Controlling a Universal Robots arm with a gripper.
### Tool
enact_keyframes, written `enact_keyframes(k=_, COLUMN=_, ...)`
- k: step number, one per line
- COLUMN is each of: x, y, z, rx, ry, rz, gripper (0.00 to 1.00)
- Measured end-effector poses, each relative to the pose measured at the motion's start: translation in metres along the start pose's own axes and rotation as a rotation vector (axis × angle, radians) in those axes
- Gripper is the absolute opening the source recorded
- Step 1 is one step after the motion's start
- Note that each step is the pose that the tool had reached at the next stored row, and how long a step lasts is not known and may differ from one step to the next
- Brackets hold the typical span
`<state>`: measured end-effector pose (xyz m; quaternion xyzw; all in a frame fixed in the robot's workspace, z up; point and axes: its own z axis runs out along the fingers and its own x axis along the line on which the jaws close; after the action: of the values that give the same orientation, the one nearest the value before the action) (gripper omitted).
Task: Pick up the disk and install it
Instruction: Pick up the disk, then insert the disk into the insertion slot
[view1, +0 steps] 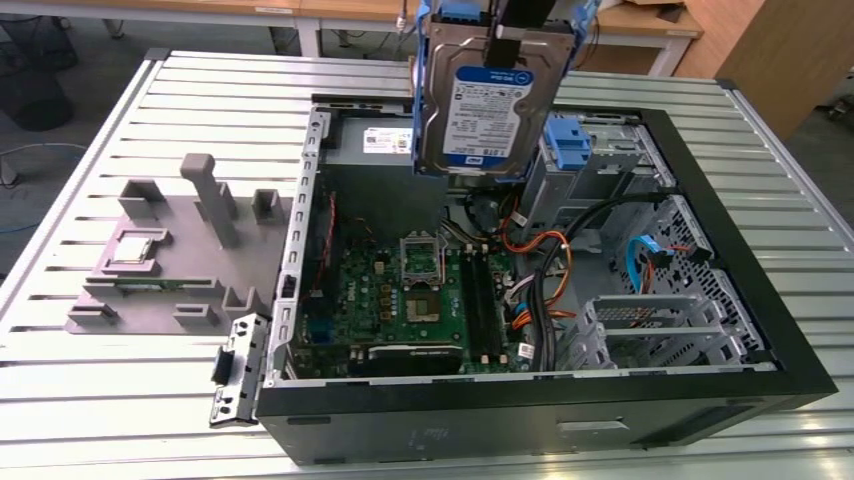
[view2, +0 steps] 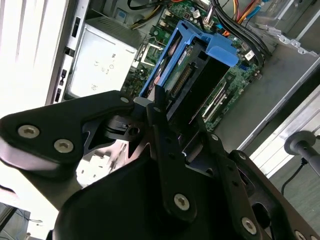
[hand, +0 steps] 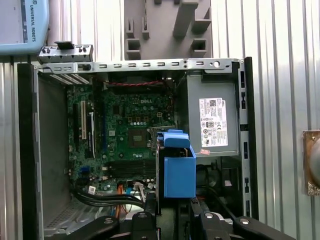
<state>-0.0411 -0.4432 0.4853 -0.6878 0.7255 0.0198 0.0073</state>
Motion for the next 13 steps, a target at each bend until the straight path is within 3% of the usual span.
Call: enact_keyframes(k=13, x=0.0141, y=-0.0007, z=-0.0006, rx=0.0, ry=0.0007, rz=0.0, gripper=0.35)
